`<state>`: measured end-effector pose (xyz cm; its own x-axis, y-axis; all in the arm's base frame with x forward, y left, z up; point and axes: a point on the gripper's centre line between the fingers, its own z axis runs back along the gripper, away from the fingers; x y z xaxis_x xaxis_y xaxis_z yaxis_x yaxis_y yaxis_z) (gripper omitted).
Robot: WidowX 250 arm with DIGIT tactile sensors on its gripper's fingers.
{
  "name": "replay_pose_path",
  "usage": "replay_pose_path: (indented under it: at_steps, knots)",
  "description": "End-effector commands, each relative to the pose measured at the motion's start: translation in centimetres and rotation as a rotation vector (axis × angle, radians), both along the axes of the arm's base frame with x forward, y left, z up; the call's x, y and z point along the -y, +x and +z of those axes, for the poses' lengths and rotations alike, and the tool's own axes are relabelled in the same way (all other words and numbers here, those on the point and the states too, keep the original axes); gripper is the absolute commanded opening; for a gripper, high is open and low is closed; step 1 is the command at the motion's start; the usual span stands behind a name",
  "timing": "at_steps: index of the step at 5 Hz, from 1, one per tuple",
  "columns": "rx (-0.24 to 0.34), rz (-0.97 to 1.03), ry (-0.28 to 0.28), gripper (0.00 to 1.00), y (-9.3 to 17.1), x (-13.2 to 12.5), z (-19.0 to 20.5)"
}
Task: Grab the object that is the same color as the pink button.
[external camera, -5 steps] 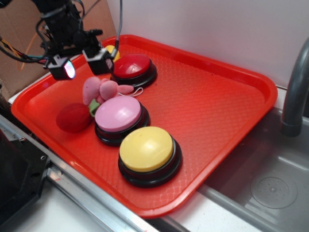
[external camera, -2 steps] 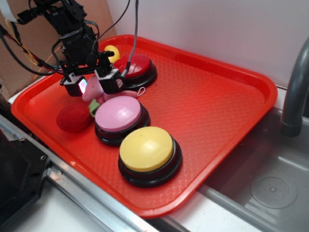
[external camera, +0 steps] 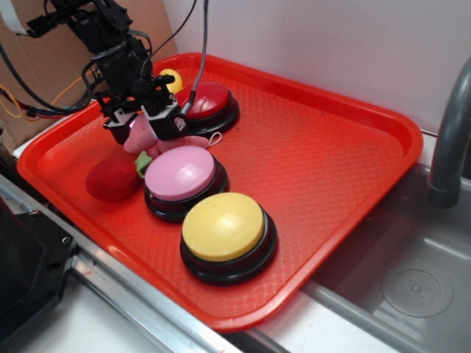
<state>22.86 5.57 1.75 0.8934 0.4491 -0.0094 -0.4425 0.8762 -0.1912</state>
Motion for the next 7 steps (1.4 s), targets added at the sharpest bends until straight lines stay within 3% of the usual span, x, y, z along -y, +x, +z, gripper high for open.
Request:
replay_pose_path:
  at_steps: [1,3,4,5,6,7]
  knots:
    - [0.018,0.003,0.091,0.0,0.5,-0.7,5.8]
    - [0.052,-0.074,0.113,0.0,-0.3,1.6,13.7]
    - [0.097,-0.117,0.108,0.0,-0.2,3.8,16.7]
    - [0.134,-0.148,0.126,0.0,-0.2,5.8,18.5]
    - [0.154,-0.164,0.215,0.0,-0.3,7.4,19.4]
    - [0.154,-0.135,0.228,0.0,-0.5,7.5,19.2]
